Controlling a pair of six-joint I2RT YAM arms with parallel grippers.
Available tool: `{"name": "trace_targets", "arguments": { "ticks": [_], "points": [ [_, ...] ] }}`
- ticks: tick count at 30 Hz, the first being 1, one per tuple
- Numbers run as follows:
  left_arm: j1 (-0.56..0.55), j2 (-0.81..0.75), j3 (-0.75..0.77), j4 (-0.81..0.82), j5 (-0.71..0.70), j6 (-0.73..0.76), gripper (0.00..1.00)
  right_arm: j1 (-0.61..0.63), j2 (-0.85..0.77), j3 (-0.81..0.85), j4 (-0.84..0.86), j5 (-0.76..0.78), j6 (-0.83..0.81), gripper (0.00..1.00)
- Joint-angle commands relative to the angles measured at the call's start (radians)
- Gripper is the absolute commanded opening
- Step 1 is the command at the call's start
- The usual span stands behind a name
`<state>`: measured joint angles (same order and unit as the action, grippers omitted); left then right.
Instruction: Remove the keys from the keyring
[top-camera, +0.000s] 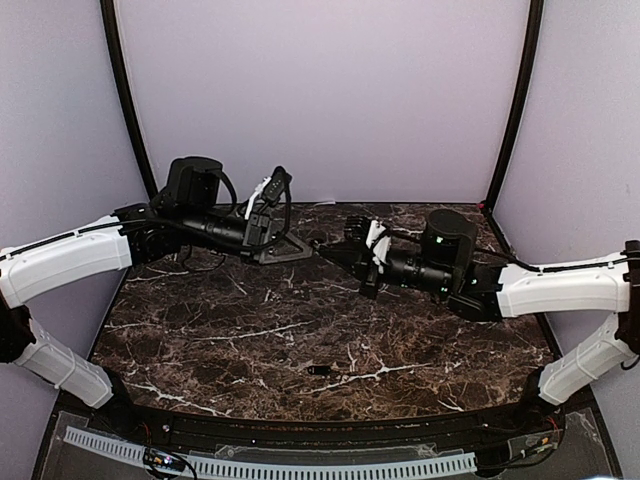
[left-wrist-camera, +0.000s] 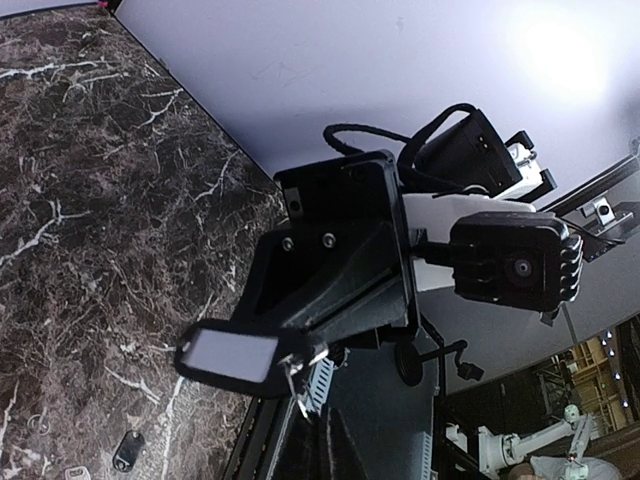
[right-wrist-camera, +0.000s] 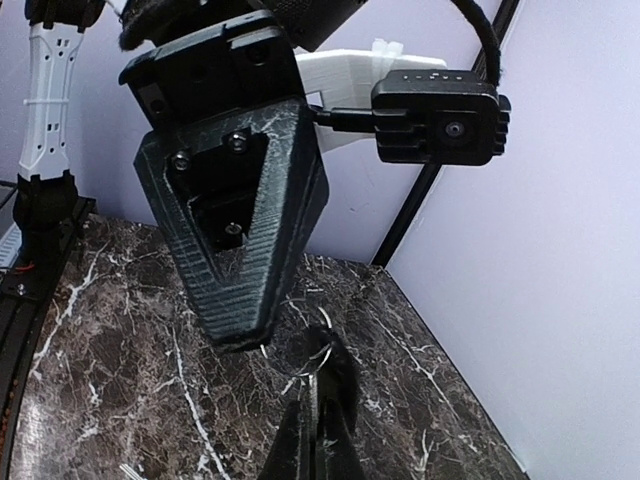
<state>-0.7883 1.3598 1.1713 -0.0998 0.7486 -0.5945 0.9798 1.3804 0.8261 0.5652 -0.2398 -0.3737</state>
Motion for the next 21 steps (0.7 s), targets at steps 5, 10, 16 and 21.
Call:
{"name": "trace_targets", "arguments": {
  "ticks": [5,10,16,21],
  "points": [
    [-0.009,-0.024,0.024,-0.080,0.116,0.030,0.00,-0.040,-0.022,0.051,-0.119,-0.024,-0.159,0.00],
    [-0.008,-0.023,0.028,-0.079,0.116,0.038,0.00,-0.042,-0.019,0.054,-0.130,-0.048,-0.156,0.00],
    [0.006,-0.082,-0.010,-0.052,-0.062,0.102,0.00,-0.042,-0.012,0.048,-0.099,-0.078,-0.058,0.00],
    [0.006,-0.153,-0.093,0.041,-0.207,0.224,0.14,-0.044,-0.011,0.066,-0.081,-0.098,0.111,0.00]
  ]
}}
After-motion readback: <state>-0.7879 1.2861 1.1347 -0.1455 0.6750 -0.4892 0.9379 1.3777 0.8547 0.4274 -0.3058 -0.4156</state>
